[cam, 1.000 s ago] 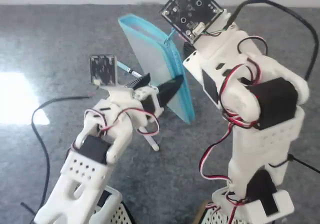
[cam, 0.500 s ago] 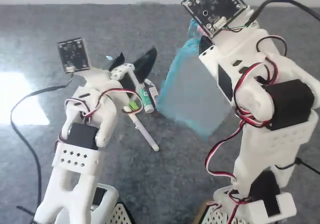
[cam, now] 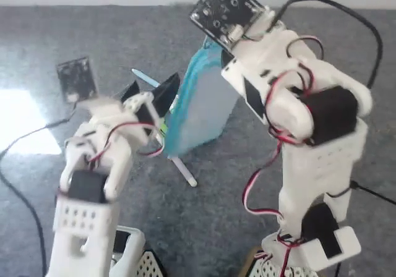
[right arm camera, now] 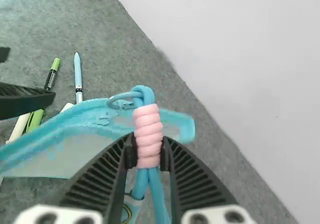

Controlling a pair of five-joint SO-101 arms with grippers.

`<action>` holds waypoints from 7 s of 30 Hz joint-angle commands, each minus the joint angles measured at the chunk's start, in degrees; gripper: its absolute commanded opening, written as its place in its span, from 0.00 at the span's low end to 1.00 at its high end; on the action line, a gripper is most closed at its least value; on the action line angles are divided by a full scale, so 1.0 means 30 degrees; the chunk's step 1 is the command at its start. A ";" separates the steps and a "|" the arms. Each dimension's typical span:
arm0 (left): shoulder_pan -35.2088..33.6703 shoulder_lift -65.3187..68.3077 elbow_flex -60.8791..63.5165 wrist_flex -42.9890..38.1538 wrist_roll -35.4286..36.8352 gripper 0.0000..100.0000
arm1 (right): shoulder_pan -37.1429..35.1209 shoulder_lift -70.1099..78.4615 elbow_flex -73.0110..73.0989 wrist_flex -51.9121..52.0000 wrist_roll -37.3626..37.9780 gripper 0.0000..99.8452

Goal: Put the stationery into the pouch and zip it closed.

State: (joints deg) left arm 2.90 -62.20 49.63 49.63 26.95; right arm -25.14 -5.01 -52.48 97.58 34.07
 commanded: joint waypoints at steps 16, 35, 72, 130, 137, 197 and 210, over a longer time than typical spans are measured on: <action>-0.2989 -0.6828 0.2125 -0.1231 -0.2784 0.30 | 0.0249 -0.0894 0.1846 0.1773 -0.6388 0.01; -0.3516 1.3538 -2.2051 1.4242 -0.8000 0.30 | -0.0396 -1.1941 1.7319 0.0454 -0.4337 0.01; 0.1993 1.3538 -2.3136 1.7026 -1.0725 0.30 | -0.1392 -1.4432 2.2945 -0.1363 -0.5509 0.01; 0.0703 1.4711 -2.0440 1.4916 -1.1458 0.30 | -0.1949 -1.5897 2.4059 -0.1832 -0.5509 0.01; 0.0645 1.4711 -1.7304 1.1399 -1.1458 0.30 | -0.2037 -1.5985 2.4059 -0.1802 -0.5480 0.01; -0.7736 0.7853 -0.7604 0.1817 -0.5919 0.01 | -0.2476 -1.5927 2.3678 -0.4293 -0.5480 0.37; -1.1341 0.7766 -0.6813 0.1289 -0.5333 0.01 | -0.4908 -1.3758 2.7048 -0.8601 -0.6271 0.52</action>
State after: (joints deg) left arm -27.52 -36.00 29.67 55.16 10.33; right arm -39.38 -50.37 22.33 79.74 17.63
